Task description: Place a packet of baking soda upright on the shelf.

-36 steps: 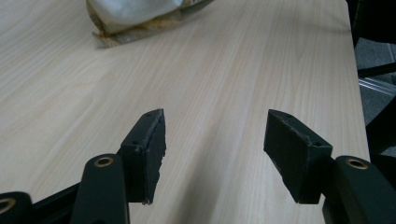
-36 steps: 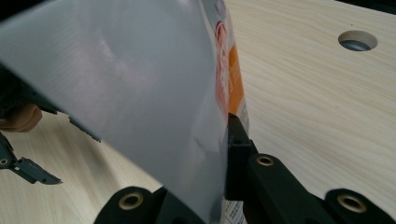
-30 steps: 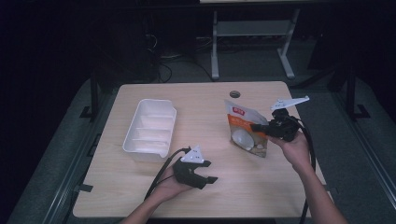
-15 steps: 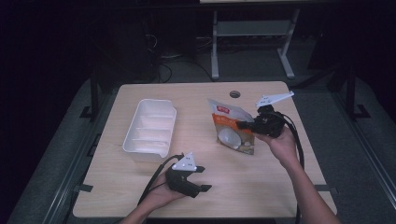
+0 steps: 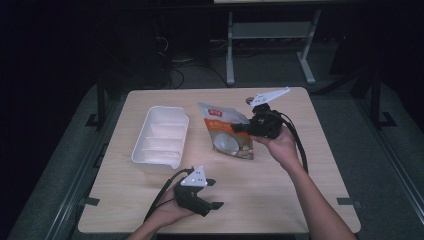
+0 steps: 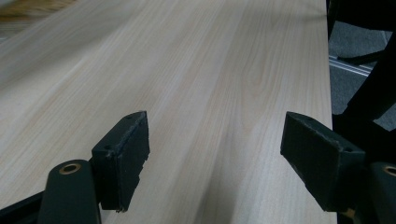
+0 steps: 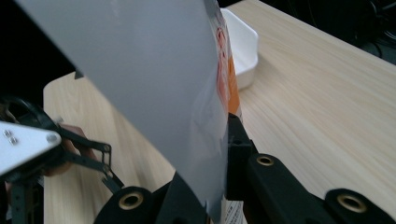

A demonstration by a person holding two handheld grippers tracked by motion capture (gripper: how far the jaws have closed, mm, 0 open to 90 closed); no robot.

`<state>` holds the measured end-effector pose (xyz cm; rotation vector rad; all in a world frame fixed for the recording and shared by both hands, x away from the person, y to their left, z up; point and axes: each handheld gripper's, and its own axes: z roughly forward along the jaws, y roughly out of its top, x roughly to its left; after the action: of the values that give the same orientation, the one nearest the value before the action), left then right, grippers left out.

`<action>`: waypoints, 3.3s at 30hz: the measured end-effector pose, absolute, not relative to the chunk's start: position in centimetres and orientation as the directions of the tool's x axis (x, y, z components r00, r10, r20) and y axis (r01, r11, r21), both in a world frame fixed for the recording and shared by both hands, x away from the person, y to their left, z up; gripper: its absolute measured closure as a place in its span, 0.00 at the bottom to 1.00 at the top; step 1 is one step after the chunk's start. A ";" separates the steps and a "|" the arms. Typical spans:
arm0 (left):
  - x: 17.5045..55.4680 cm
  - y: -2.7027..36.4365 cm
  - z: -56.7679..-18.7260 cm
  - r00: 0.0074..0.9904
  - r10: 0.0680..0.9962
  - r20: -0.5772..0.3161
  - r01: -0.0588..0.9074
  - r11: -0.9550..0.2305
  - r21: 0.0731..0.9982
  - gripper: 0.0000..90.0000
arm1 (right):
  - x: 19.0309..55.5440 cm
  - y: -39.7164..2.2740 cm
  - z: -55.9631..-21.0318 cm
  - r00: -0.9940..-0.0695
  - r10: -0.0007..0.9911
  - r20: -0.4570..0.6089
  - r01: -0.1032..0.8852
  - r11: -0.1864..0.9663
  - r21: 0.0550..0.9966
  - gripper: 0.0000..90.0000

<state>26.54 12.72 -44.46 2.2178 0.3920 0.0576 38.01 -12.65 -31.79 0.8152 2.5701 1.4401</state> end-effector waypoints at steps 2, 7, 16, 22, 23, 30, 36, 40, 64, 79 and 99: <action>26.5 12.8 -44.5 0.950 0.298 -0.095 0.260 -0.584 0.769 0.26 | 38.2 -11.8 -31.4 -0.863 0.472 0.179 0.398 0.417 0.817 1.00; 26.4 12.8 -44.6 0.952 0.292 -0.096 0.257 -0.582 0.771 0.26 | 38.5 -10.4 -30.7 -0.875 0.448 0.183 0.384 0.411 0.827 1.00; 26.4 12.9 -44.6 0.955 0.283 -0.090 0.246 -0.586 0.772 0.26 | 39.2 -7.5 -29.4 -0.899 0.403 0.173 0.351 0.426 0.834 1.00; 26.4 13.1 -44.5 0.955 0.284 -0.088 0.245 -0.581 0.776 0.26 | 39.6 -5.6 -28.7 -0.910 0.380 0.169 0.335 0.430 0.838 1.00; 26.4 13.1 -44.5 0.955 0.284 -0.089 0.245 -0.581 0.776 0.26 | 39.7 -5.5 -28.6 -0.910 0.378 0.171 0.335 0.429 0.839 1.00; 26.5 13.2 -44.6 0.955 0.282 -0.096 0.249 -0.580 0.776 0.26 | 40.2 -4.1 -28.4 -0.917 0.360 0.172 0.328 0.435 0.838 1.00; 26.5 13.3 -44.5 0.955 0.281 -0.095 0.247 -0.578 0.778 0.26 | 40.8 -2.6 -28.2 -0.924 0.342 0.171 0.316 0.433 0.844 1.00; 26.6 13.4 -44.5 0.954 0.283 -0.093 0.247 -0.576 0.779 0.26 | 41.1 -1.7 -28.0 -0.929 0.331 0.168 0.308 0.437 0.845 1.00; 27.0 14.1 -44.4 0.952 0.291 -0.093 0.252 -0.577 0.776 0.26 | 43.0 2.9 -28.7 -0.937 0.299 0.180 0.300 0.428 0.852 1.00; 27.1 14.4 -44.5 0.950 0.296 -0.099 0.259 -0.573 0.777 0.26 | 43.6 4.9 -29.5 -0.940 0.283 0.192 0.303 0.426 0.852 1.00; 27.3 14.6 -44.5 0.951 0.295 -0.098 0.258 -0.575 0.777 0.25 | 44.6 7.4 -31.7 -0.938 0.272 0.213 0.316 0.431 0.845 1.00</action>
<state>27.27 14.56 -44.50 2.2091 0.3882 0.0524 44.55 7.44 -31.68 0.5544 2.6947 1.6061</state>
